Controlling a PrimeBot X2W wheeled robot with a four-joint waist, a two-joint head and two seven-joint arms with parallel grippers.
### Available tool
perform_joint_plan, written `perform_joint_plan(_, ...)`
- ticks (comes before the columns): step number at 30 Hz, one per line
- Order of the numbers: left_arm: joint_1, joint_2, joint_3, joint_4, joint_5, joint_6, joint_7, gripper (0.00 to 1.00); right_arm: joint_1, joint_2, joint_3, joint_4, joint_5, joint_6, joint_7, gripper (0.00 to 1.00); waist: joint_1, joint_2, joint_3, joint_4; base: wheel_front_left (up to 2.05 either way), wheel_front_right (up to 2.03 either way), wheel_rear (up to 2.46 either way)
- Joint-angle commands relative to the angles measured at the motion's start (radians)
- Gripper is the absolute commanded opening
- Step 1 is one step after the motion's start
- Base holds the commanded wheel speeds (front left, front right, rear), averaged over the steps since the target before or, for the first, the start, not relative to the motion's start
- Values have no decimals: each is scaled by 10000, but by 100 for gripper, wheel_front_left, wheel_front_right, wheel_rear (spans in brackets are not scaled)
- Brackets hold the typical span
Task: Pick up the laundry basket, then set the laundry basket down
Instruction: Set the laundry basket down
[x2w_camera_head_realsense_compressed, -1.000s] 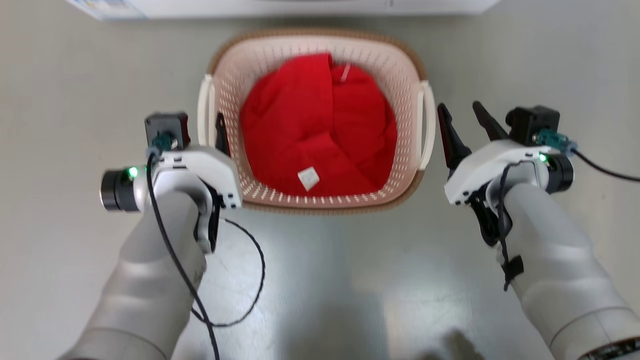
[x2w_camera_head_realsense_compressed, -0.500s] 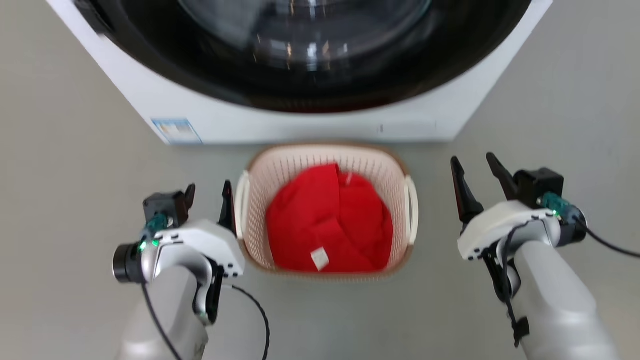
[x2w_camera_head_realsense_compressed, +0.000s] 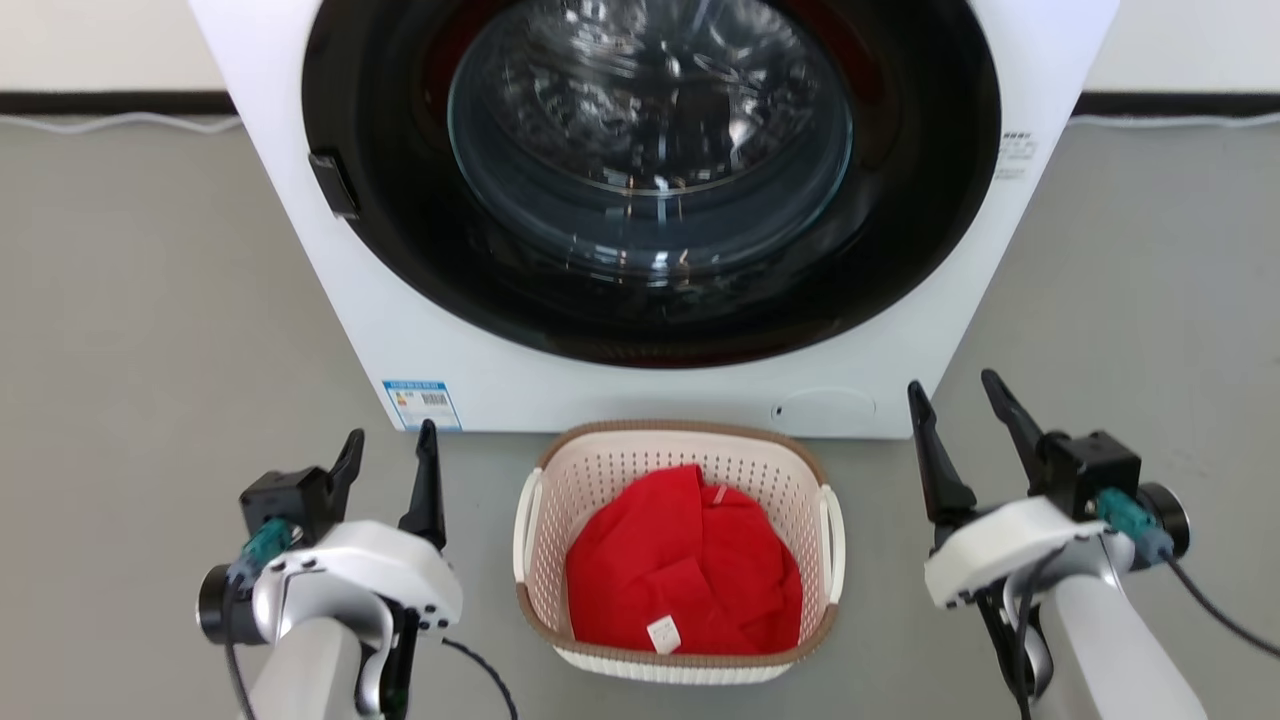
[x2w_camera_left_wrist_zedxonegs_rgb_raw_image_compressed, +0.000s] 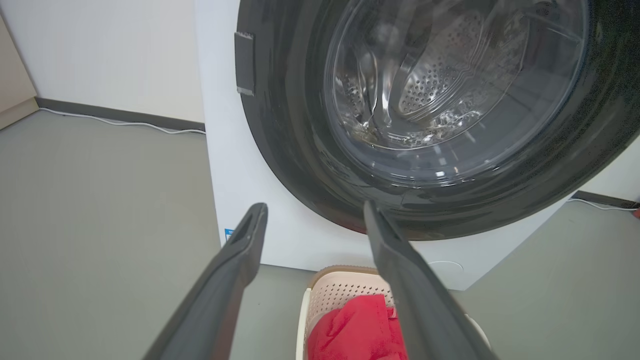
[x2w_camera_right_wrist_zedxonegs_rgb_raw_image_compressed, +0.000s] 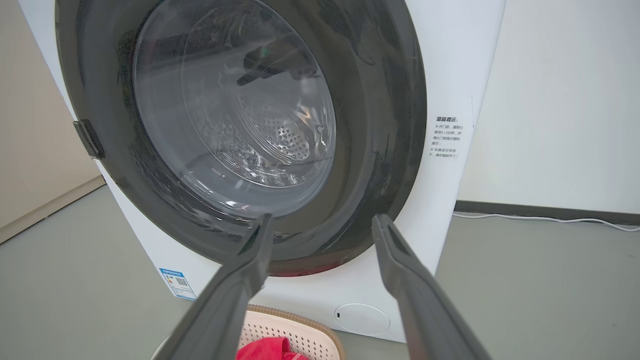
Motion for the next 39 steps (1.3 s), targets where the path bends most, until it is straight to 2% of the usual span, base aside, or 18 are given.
perform_joint_plan(1, 170, 209, 486, -606, 267, -110, -61, 100, 304, 61, 191, -660, -214, 63, -105, 100, 0, -1, -296, 17, 0, 0, 0)
perform_joint_plan(17, 2545, -95, 1393, -3041, 644, -267, -61, 100, 2718, -149, 468, -3398, 459, 63, -105, 100, 0, -1, -1037, -211, 0, 0, 0)
perform_joint_plan(24, 3557, -175, 1405, -3764, 888, -317, -61, 100, 3592, -215, 384, -3806, 623, 63, -105, 100, 0, -1, -1107, -387, 0, 0, 0)
perform_joint_plan(31, 4423, -192, 1589, -3977, 922, -408, -61, 100, 4531, -166, -172, -3849, 656, 63, -105, 100, 0, -1, -1263, -473, 0, 0, 0)
perform_joint_plan(39, 4852, -195, 1768, -4359, 919, -416, -61, 100, 5016, -94, -562, -3978, 562, 63, -105, 100, 0, -1, -1351, -515, 0, 0, 0)
